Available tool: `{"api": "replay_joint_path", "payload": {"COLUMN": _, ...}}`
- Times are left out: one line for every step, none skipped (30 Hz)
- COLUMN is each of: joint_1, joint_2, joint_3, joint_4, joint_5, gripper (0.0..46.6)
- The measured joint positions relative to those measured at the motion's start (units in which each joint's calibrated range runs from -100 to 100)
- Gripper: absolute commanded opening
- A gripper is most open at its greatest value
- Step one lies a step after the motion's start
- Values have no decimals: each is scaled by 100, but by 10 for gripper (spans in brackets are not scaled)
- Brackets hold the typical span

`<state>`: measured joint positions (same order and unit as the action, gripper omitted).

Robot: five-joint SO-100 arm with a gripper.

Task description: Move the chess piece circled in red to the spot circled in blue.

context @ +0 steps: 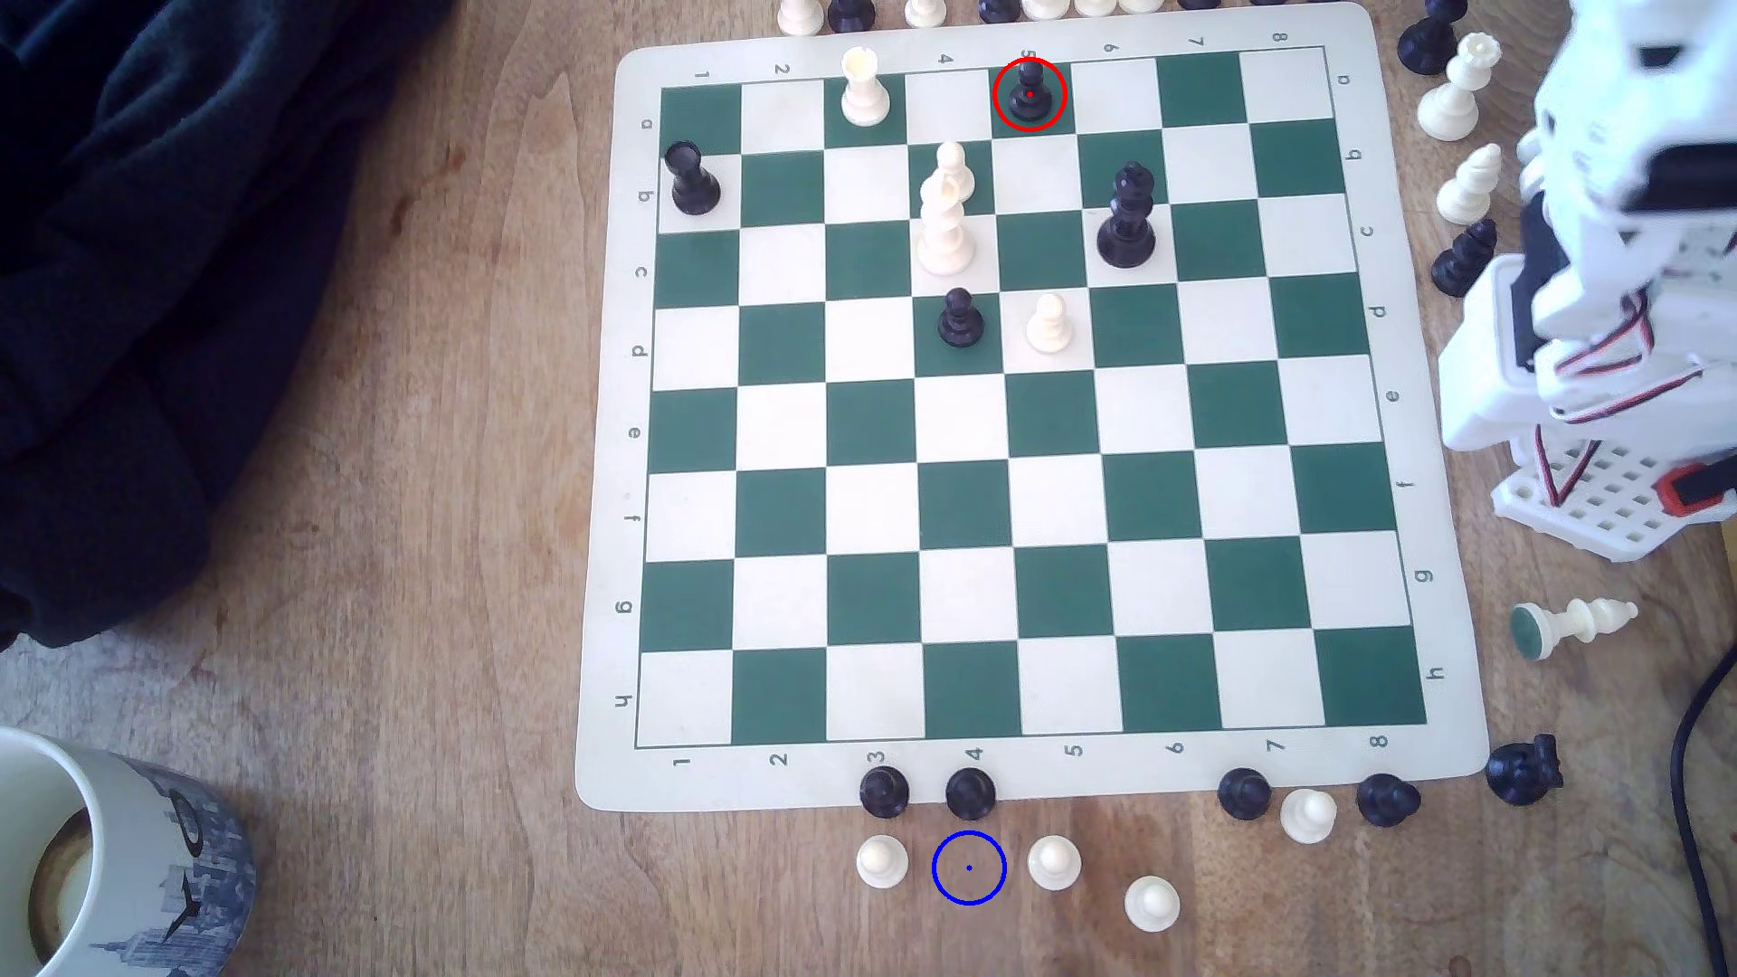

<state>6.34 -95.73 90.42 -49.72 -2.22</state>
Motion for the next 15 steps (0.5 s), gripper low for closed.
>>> {"api": "replay_joint_path", "payload": {"joint_1": 52, "joint_2": 0, "joint_3": -172, "joint_4": 637, "joint_5": -10, "gripper": 2}}
{"api": "replay_joint_path", "payload": {"joint_1": 125, "joint_2": 0, "joint_3": -307, "joint_4": 1235, "joint_5": -20, "gripper": 2}}
{"api": "replay_joint_path", "payload": {"joint_1": 265, "joint_2": 0, "joint_3": -461, "joint_4": 1841, "joint_5": -24, "gripper": 2}}
{"api": "replay_joint_path", "payload": {"joint_1": 457, "joint_2": 0, "joint_3": -551, "joint_4": 2390, "joint_5": -24, "gripper": 2}}
{"api": "replay_joint_path", "payload": {"joint_1": 774, "joint_2": -8, "joint_3": -687, "joint_4": 3187, "joint_5": -24, "gripper": 2}}
{"api": "replay_joint_path", "payload": {"joint_1": 841, "joint_2": -17, "joint_3": -732, "joint_4": 3538, "joint_5": -29, "gripper": 2}}
{"api": "replay_joint_path", "payload": {"joint_1": 900, "joint_2": -17, "joint_3": -795, "joint_4": 3793, "joint_5": -39, "gripper": 2}}
{"api": "replay_joint_path", "payload": {"joint_1": 966, "joint_2": -17, "joint_3": -868, "joint_4": 4072, "joint_5": -24, "gripper": 2}}
{"api": "replay_joint_path", "payload": {"joint_1": 1136, "joint_2": -17, "joint_3": -1021, "joint_4": 4741, "joint_5": -24, "gripper": 2}}
{"api": "replay_joint_path", "payload": {"joint_1": 1224, "joint_2": -17, "joint_3": -1048, "joint_4": 4980, "joint_5": -29, "gripper": 2}}
{"api": "replay_joint_path", "payload": {"joint_1": 1276, "joint_2": -8, "joint_3": -1112, "joint_4": 5163, "joint_5": -29, "gripper": 2}}
{"api": "replay_joint_path", "payload": {"joint_1": 1379, "joint_2": 8, "joint_3": -1211, "joint_4": 5418, "joint_5": -39, "gripper": 2}}
{"api": "replay_joint_path", "payload": {"joint_1": 1512, "joint_2": -8, "joint_3": -1310, "joint_4": 5665, "joint_5": -24, "gripper": 2}}
{"api": "replay_joint_path", "payload": {"joint_1": 1822, "joint_2": 67, "joint_3": -1518, "joint_4": 6127, "joint_5": -49, "gripper": 10}}
{"api": "replay_joint_path", "payload": {"joint_1": 1925, "joint_2": 101, "joint_3": -1618, "joint_4": 6319, "joint_5": -29, "gripper": 18}}
